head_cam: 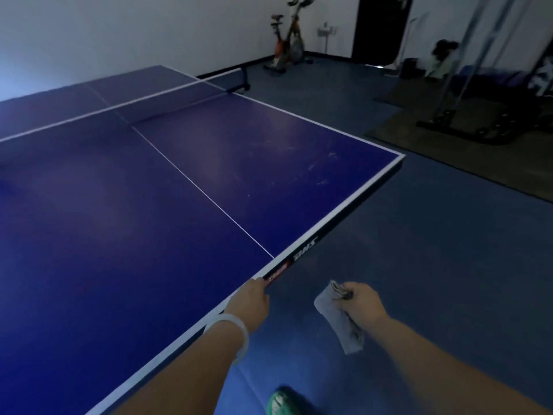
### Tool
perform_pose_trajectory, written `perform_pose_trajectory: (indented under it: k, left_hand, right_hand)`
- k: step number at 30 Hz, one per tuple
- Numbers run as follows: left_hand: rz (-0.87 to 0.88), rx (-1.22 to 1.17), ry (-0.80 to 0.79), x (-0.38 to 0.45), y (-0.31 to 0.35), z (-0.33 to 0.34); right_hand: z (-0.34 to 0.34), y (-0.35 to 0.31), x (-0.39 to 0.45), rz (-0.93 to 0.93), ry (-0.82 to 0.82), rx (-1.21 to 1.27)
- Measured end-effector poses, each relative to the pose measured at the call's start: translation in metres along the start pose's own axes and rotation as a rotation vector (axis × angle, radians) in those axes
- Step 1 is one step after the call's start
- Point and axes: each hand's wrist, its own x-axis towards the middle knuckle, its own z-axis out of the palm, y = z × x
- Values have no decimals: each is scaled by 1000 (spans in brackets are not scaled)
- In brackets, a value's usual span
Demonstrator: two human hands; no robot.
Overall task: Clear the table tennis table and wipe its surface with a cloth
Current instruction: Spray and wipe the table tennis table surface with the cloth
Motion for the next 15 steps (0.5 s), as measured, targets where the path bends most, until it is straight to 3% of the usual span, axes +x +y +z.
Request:
perform_pose_trajectory:
  k: [7, 15]
  left_hand:
    - [-74, -42, 2, 81, -10, -12]
    - [-212, -95, -12, 138, -29, -23]
  right_hand:
    - [-6, -41, 96, -41, -55, -33]
    - [-27, -109, 202, -138, 27, -190]
